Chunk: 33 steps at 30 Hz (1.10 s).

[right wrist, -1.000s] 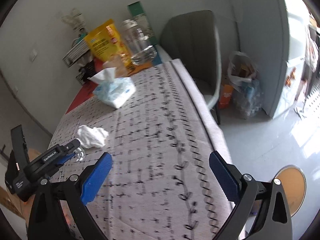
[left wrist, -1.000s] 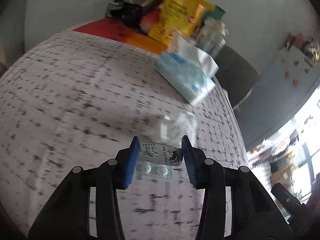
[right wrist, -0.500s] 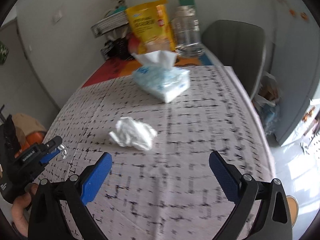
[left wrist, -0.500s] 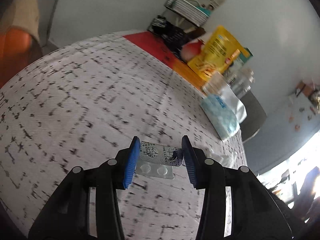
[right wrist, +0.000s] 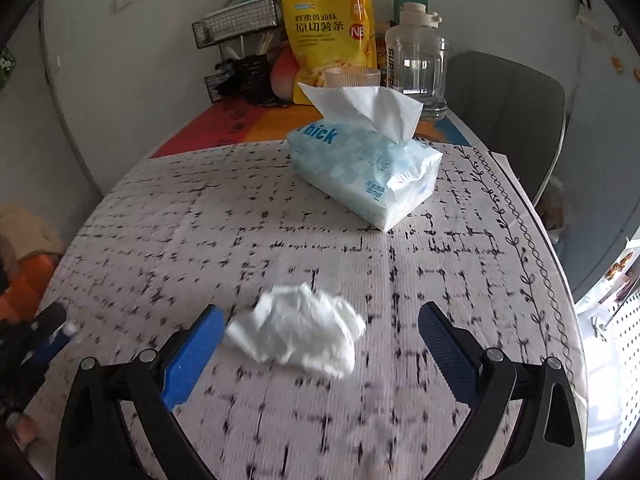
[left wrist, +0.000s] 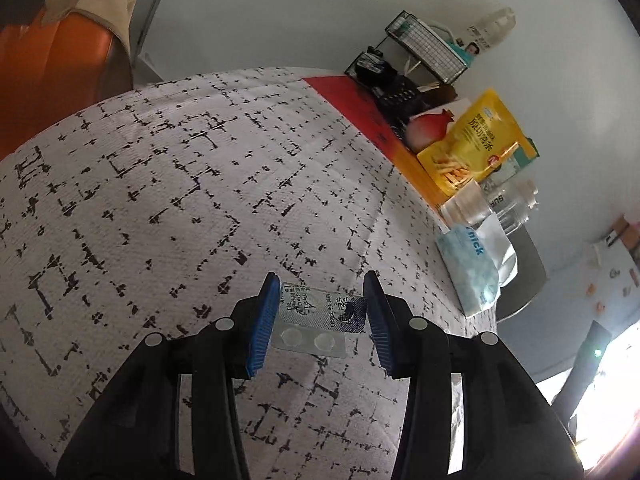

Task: Collect trash
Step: 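Grasp the crumpled white tissue with the right tool while the left holds the blister pack, then carry the blister pack and tissue over the white bin with both tools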

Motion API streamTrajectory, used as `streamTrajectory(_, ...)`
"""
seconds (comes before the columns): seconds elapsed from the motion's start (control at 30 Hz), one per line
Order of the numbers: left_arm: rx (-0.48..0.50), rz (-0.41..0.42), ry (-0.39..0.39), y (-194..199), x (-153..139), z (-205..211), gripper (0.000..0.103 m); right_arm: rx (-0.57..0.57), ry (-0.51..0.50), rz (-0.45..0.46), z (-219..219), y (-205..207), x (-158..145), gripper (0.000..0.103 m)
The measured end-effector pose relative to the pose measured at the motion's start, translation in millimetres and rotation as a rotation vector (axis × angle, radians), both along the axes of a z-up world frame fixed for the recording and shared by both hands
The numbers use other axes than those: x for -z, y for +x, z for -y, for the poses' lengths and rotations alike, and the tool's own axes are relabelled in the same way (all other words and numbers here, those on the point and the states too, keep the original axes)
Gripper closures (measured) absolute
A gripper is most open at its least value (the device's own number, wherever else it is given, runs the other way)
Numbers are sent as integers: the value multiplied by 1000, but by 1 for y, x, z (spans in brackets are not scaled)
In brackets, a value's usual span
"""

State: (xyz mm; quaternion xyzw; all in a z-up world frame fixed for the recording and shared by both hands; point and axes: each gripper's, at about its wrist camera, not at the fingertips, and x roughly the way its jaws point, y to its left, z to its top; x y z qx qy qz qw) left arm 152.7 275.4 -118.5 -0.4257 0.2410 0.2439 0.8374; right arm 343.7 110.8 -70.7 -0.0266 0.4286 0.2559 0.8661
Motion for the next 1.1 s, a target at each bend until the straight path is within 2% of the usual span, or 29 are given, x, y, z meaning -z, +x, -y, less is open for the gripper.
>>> streamTrajectory(0.1, 8, -6, 12, 3, 0, 3, 60, -13, 22, -35, -6, 9, 8, 8)
streamTrajectory(0.13, 10, -8, 15, 4, 0, 4, 60, -16, 14, -42, -8, 11, 11, 21)
streamTrajectory(0.17, 11, -12, 18, 5, 0, 6, 60, -39, -1, -66, -11, 11, 17, 51)
streamTrajectory(0.2, 12, -13, 18, 6, 1, 6, 60, -62, -13, -102, -13, 12, 22, 68)
streamTrajectory(0.23, 12, -14, 18, 7, 1, 6, 60, -78, -18, -143, -13, 13, 26, 78)
streamTrajectory(0.27, 10, -14, 20, 7, 1, 7, 60, -74, -5, -144, -8, 10, 24, 85)
streamTrajectory(0.4, 14, 3, 39, 4, -3, 11, 60, -69, 53, -160, 14, -7, 12, 89)
streamTrajectory(0.53, 24, 35, 38, -2, -12, 19, 60, -2, 162, -175, 59, -31, -6, 89)
streamTrajectory(0.67, 65, 56, 65, -5, -25, 39, 60, 62, 222, -186, 97, -49, -13, 89)
streamTrajectory(1.1, 217, 110, 153, -13, -62, 115, 60, 160, 283, -135, 174, -88, -29, 89)
